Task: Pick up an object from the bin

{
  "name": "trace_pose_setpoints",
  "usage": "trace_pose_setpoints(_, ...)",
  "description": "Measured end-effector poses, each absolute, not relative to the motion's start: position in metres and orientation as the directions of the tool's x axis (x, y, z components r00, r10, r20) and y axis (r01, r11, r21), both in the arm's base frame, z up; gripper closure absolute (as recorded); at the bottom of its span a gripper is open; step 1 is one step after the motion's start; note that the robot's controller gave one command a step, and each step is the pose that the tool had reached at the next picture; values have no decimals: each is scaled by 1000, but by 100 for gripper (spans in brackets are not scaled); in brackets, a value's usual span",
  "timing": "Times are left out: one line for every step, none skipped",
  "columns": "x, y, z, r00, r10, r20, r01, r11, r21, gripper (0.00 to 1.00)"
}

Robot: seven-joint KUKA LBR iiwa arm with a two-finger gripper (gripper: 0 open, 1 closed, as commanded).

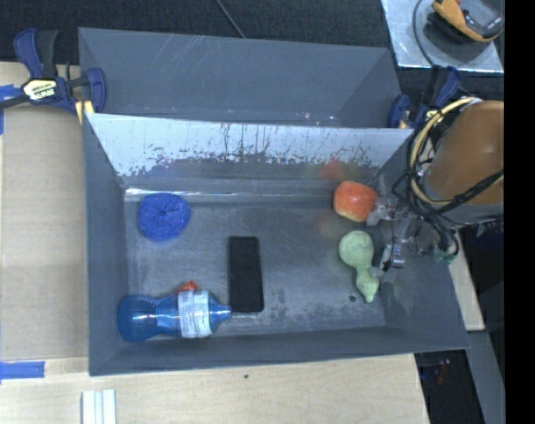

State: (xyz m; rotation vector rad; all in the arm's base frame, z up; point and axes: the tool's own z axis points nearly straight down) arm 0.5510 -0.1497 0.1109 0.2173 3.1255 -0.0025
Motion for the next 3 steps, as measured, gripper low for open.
trace_pose_setpoints(551, -153, 95, -991, 131, -8, 131, 991, -3, 0)
trace_pose_setpoints(535, -137, 100, -889, 458, -3, 458, 889, 0, 0)
trace_pose_setpoints(538, -145, 73, -917, 398, -7, 398, 917, 5, 0)
